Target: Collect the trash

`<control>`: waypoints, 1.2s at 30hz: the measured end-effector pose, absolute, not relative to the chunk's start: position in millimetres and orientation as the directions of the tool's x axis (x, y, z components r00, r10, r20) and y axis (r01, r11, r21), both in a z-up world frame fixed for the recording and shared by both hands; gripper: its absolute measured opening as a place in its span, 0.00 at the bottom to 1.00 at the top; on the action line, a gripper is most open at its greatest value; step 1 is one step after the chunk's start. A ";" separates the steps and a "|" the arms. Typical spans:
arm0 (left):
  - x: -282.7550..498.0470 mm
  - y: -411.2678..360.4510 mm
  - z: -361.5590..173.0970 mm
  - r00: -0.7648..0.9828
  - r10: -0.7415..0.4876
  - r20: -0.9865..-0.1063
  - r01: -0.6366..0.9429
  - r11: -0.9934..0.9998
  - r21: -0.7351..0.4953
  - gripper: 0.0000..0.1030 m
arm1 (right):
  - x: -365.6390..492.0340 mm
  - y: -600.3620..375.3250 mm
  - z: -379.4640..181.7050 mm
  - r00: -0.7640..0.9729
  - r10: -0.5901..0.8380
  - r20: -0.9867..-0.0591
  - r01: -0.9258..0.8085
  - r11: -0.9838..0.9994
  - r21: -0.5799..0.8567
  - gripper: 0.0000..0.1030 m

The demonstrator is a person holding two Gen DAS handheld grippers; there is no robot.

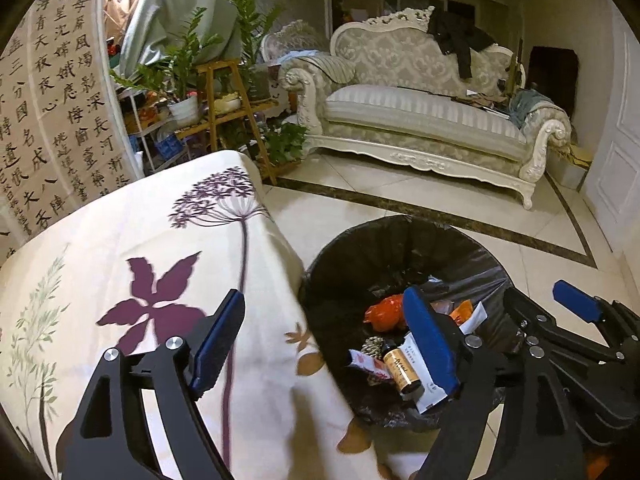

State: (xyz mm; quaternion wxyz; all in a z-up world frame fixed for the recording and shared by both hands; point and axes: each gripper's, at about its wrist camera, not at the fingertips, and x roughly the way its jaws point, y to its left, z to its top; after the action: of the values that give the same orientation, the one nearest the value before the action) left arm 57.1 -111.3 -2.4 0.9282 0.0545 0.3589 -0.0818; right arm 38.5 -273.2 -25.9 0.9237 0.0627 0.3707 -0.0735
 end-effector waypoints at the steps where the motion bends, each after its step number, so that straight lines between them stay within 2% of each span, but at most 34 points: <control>1: 54.0 -109.1 -0.5 0.734 -0.106 -0.671 0.183 0.982 0.046 0.78 | 35.5 -270.8 -24.0 0.718 -0.094 -0.690 0.181 0.982 0.054 0.62; 6: 40.3 -102.6 4.9 0.751 -0.093 -0.654 0.166 0.985 0.051 0.80 | 25.5 -264.6 -16.4 0.730 -0.105 -0.675 0.182 0.982 0.045 0.64; 10: 30.4 -97.1 7.2 0.764 -0.079 -0.641 0.155 0.986 0.063 0.81 | 17.6 -257.8 -9.9 0.744 -0.118 -0.658 0.182 0.983 0.030 0.71; 36: -7.9 -60.6 31.8 0.804 -0.086 -0.588 0.112 0.994 0.008 0.82 | -23.5 -232.5 21.4 0.794 -0.118 -0.597 0.160 0.987 0.019 0.73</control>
State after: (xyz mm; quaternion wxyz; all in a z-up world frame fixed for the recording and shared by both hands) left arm -7.9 -60.6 31.8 0.9496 0.0210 0.3083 -0.0522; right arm -23.5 -232.5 21.4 0.9464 0.0341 0.3126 -0.0734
